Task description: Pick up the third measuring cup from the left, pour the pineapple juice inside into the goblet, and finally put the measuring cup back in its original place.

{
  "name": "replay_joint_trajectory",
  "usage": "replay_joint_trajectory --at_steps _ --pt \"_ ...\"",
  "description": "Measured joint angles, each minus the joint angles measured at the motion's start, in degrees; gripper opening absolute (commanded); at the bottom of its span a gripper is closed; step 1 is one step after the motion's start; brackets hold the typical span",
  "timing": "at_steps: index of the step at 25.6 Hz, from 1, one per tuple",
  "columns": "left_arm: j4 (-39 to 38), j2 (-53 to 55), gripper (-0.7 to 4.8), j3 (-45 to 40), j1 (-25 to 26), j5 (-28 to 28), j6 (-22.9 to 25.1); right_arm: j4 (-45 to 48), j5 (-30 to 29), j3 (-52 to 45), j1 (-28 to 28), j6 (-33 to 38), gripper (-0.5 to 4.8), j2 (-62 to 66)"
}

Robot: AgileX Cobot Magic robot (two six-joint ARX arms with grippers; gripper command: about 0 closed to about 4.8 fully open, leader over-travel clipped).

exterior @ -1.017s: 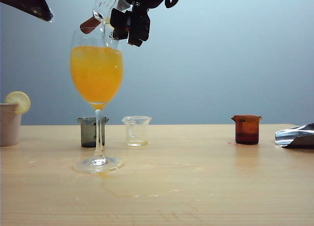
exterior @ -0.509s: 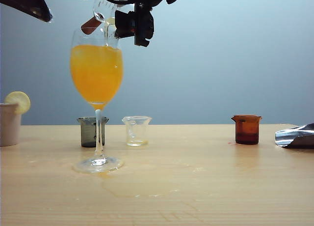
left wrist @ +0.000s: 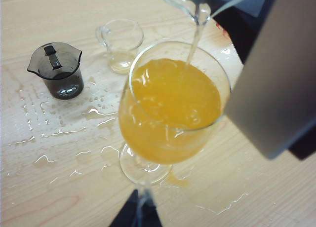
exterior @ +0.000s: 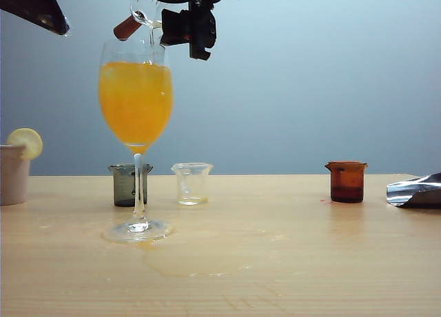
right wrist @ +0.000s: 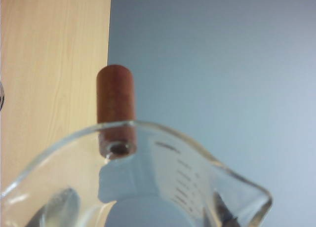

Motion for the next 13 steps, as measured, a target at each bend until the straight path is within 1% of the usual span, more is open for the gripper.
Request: replay_joint_trajectory --at_steps 2,10,11,13 --pt "-0.02 0.00 -0.05 0.00 0.00 0.00 0.04 0.02 0.00 0.00 0.00 -2.29 1.07 0.00" --pt "-0.02 0.00 -0.05 0.00 0.00 -0.02 0.09 0.26 -0.81 0.00 0.00 -4.33 1.06 0.00" --pt "-0.02 0.00 -0.05 0.00 0.00 -0.02 0.11 0.31 -0.81 0.00 0.00 -4.28 1.06 0.00" --pt "-0.02 0.00 -0.05 0.00 0.00 -0.02 0.09 0.33 -0.81 0.00 0.00 -1.95 1.06 0.00"
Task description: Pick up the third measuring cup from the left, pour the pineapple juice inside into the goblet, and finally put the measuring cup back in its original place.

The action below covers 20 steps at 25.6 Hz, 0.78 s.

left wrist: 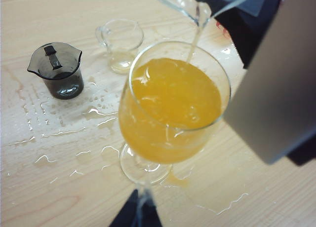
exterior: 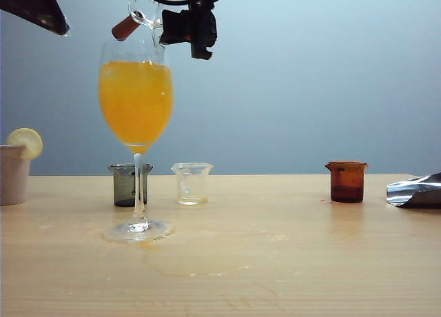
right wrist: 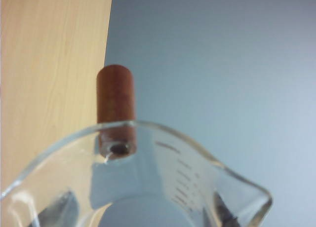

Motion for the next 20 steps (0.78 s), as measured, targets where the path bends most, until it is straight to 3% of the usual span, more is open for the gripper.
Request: replay_joint_trajectory --at_steps 9,11,13,19,20 --pt "0.20 0.00 -0.05 0.00 0.00 0.02 0.00 2.27 -0.66 0.00 0.00 24.41 1.02 0.00" --pt "0.28 0.00 -0.05 0.00 0.00 0.02 0.00 1.42 -1.11 -0.07 -0.87 34.99 1.03 -1.01" --pt "0.70 0.00 -0.05 0.00 0.00 0.04 0.00 1.20 -1.22 -0.07 -1.84 40.41 1.03 -2.12" --pt "3.85 0.00 -0.05 0.00 0.00 0.74 0.02 1.07 -1.40 -1.62 -8.13 55.45 1.03 -5.05" --pt "4.96 0.00 -0.05 0.00 0.00 1.79 0.02 1.03 -2.64 -2.64 -11.15 61.68 1.03 -5.81"
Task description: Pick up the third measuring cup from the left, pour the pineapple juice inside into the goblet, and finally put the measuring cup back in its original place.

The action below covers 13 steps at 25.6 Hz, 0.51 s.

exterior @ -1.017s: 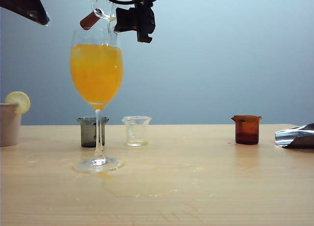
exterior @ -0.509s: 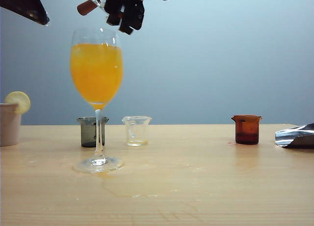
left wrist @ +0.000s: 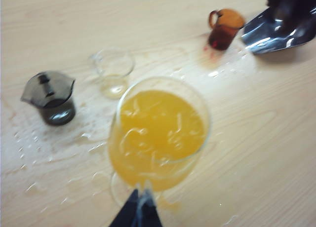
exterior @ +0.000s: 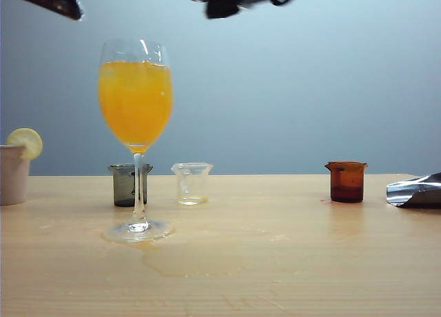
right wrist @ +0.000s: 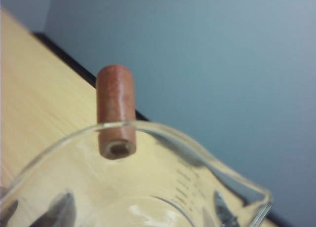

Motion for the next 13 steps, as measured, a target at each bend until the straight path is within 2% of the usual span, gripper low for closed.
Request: replay_joint_trajectory --at_steps 4,6,13 --pt "1.31 0.00 -0.05 0.00 0.00 1.09 0.00 1.38 -1.64 -3.08 -5.51 11.32 1.03 -1.33" --pt "1.66 0.00 -0.05 0.00 0.00 1.11 0.00 6.86 -3.93 -8.79 -8.66 19.39 1.03 -0.94" --pt "1.68 0.00 -0.05 0.00 0.00 1.18 0.00 20.83 -5.03 -16.31 -8.76 24.11 1.03 7.43"
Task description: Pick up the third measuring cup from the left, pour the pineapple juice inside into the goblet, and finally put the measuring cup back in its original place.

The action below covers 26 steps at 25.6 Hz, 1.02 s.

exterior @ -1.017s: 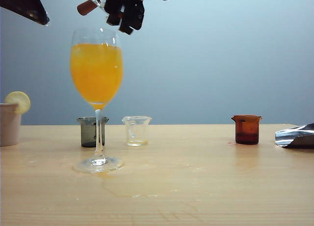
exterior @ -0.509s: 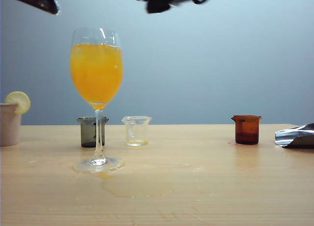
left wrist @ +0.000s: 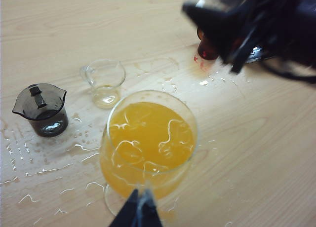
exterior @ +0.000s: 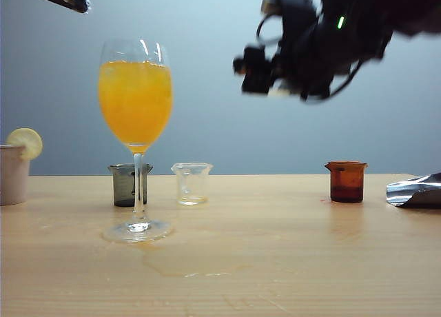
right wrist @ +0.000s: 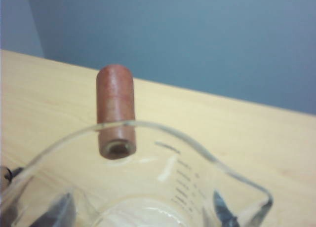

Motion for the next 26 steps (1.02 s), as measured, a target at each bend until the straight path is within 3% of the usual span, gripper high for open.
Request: replay_joint_trajectory --at_steps 5,9,21,26 --pt "0.00 0.00 -0.05 0.00 0.00 0.00 0.00 13.11 1.29 -0.28 -0.20 1.55 1.03 13.51" --pt "-0.04 0.00 -0.05 0.00 0.00 0.00 0.00 18.16 1.64 0.37 -0.15 3.41 1.03 20.37" --pt "-0.79 0.00 -0.05 0.00 0.00 -0.02 2.40 18.75 2.08 10.60 -0.98 3.32 1.03 31.17" --pt "-2.16 0.00 -0.05 0.00 0.00 -0.02 2.40 15.02 6.62 10.54 -1.07 0.66 1.03 32.41"
